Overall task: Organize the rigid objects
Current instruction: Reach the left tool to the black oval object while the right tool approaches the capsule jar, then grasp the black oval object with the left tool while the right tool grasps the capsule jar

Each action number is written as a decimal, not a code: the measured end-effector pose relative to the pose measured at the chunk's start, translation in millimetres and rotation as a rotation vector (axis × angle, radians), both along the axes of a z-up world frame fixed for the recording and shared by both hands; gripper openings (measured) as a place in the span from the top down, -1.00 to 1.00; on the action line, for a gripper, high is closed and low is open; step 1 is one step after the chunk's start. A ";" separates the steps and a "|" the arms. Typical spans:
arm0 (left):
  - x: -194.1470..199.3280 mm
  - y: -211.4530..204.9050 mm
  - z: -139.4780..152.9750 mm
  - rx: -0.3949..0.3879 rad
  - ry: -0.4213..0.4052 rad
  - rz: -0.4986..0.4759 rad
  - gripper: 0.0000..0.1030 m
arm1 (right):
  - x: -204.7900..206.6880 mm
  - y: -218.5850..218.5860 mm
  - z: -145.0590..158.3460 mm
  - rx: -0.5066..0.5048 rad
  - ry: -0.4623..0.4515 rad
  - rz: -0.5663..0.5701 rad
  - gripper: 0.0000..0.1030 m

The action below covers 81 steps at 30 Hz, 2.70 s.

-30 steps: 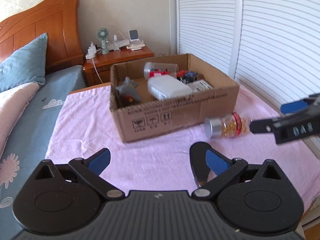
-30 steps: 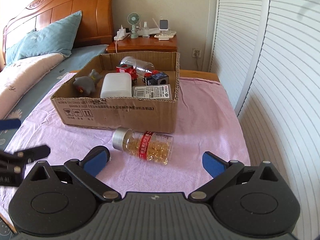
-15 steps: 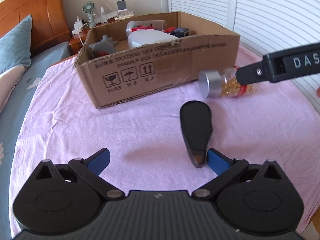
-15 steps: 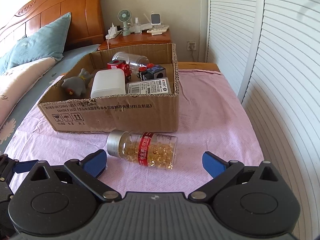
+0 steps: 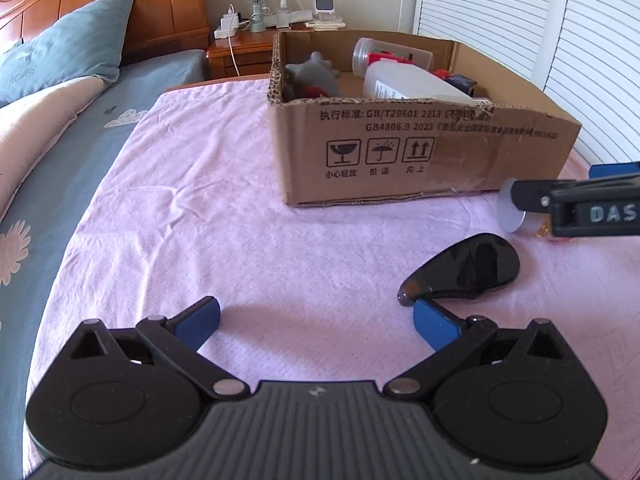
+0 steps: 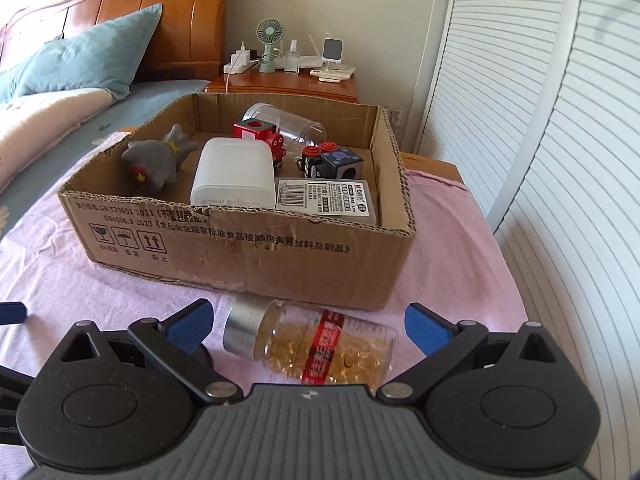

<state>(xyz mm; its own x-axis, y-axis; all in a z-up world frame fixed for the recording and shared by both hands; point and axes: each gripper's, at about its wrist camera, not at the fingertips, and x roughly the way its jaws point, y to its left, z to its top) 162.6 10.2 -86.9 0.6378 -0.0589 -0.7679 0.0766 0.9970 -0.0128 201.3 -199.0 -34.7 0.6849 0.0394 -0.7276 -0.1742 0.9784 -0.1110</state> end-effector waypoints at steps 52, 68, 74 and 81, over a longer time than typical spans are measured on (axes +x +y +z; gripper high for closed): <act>18.6 -67.5 -4.8 -0.011 -0.068 -0.077 -0.99 | -23.6 -69.8 -31.8 0.076 0.085 0.093 -1.00; 25.6 -73.0 -3.6 -0.020 -0.093 -0.122 -0.74 | -25.5 -70.6 -32.7 0.078 0.077 0.105 -1.00; 25.9 -62.5 -1.2 -0.014 -0.063 -0.093 -0.74 | -18.9 -68.7 -32.6 0.078 0.083 0.154 -1.00; 22.0 -55.3 -2.1 -0.015 -0.065 -0.083 -0.74 | -1.2 -69.4 -33.5 0.082 0.082 0.244 -1.00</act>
